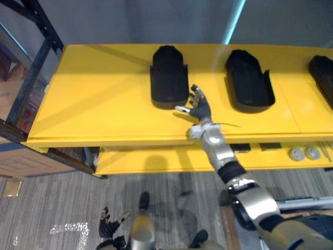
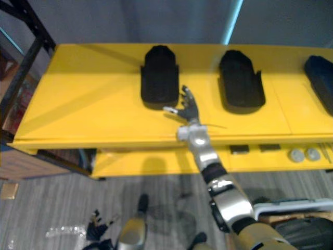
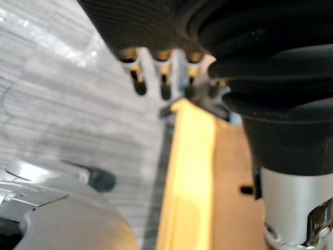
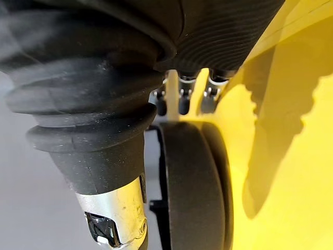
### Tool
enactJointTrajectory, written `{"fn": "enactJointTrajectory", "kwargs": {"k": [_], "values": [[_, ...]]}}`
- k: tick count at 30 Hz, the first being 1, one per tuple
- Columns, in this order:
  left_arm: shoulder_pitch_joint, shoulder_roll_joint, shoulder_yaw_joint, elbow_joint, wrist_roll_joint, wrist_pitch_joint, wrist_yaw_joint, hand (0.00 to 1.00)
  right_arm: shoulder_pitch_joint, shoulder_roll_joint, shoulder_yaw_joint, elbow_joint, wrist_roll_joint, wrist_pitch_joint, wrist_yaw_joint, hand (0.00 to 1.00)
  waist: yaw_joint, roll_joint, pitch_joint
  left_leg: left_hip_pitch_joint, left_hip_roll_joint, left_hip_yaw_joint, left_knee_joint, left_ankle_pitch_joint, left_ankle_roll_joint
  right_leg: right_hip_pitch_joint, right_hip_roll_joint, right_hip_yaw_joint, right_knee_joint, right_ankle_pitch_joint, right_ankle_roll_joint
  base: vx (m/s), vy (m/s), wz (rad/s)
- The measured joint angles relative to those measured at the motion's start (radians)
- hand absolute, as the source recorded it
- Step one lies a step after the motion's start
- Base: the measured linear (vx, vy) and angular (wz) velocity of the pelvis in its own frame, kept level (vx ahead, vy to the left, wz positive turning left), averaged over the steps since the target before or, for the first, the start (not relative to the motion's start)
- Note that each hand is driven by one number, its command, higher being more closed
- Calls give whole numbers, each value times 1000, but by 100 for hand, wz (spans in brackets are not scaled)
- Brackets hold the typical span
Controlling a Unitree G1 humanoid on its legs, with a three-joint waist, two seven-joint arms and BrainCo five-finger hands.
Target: Walk over and take plastic housings, then place them on the shelf
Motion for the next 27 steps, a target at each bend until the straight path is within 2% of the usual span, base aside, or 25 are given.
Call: {"fn": "enactJointTrajectory", "kwargs": {"k": [12,18,20,22,24,27], "values": [[-1,3,0,0,0,0,0,0,-3,-1,2,10,-4,-2,-5,0,-1,-4,2,0,1,3,0,3,0,-1,0,1,2,-1,-2,-3,0,0],[-1,3,0,1,2,-4,0,0,18,22,-1,-34,-99,-14,-136,0,-2,-7,3,15,-1,14,-4,2,1,2,-3,15,-5,2,2,-2,-1,-6],[-1,3,0,3,3,-9,2,0,59,37,-1,-175,-151,-20,-182,0,-8,-15,-2,22,6,36,-5,-2,-1,-2,1,34,-12,4,6,4,-11,-24],[1,4,0,8,3,-15,3,0,107,39,2,-301,-177,-34,-198,0,-20,-24,-7,29,9,51,-5,-4,-2,-1,2,47,-20,6,6,-1,-20,-23],[1,10,3,33,3,-28,5,0,156,39,22,-399,-183,-51,-195,0,-38,-37,-21,42,11,67,-6,-12,-4,-1,3,65,-24,7,7,13,-20,-30],[5,30,8,42,3,-38,10,0,312,31,38,-598,-155,-73,-159,0,-69,-73,-60,55,14,102,-6,-23,-8,-9,2,95,-31,9,7,37,-15,-30]]}}
